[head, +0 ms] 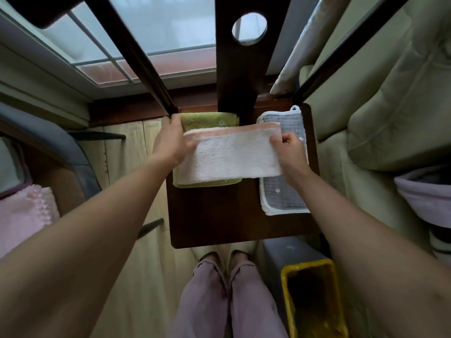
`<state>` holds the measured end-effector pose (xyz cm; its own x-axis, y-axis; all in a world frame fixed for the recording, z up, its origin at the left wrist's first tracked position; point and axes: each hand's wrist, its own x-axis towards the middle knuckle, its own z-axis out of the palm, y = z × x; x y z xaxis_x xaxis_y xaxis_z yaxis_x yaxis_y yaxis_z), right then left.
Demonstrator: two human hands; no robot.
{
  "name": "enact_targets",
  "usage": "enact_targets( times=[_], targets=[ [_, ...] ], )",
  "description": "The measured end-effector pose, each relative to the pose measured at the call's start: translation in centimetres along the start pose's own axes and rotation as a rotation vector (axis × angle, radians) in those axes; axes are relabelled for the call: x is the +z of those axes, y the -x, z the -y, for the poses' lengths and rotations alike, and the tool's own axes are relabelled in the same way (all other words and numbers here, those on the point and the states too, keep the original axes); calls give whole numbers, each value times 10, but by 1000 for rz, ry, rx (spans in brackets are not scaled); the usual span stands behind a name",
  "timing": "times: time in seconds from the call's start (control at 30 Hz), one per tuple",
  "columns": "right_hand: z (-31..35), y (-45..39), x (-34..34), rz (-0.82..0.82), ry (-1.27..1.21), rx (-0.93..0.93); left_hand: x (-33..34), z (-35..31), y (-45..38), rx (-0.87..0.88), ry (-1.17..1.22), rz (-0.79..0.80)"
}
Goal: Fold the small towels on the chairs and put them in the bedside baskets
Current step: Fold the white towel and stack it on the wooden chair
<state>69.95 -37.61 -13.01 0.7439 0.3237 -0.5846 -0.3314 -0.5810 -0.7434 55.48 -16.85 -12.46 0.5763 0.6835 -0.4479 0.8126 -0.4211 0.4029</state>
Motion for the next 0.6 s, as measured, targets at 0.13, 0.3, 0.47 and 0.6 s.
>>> enact_targets(
  times=[0.13, 0.3, 0.47, 0.6],
  targets=[
    [-4, 14, -2, -49, -137, -23, -3, 7, 15, -189, 220, 136],
    [-5, 36, -8, -282, -221, -20, -10, -25, 35, 30, 293, 26],
    [-29, 73, -29, -498, -290, 173, -7, -104, 31, 277, 223, -20],
    [-52, 99, -39, -589, -481, 317, 17, -161, 18, 429, 131, 57]
  ],
)
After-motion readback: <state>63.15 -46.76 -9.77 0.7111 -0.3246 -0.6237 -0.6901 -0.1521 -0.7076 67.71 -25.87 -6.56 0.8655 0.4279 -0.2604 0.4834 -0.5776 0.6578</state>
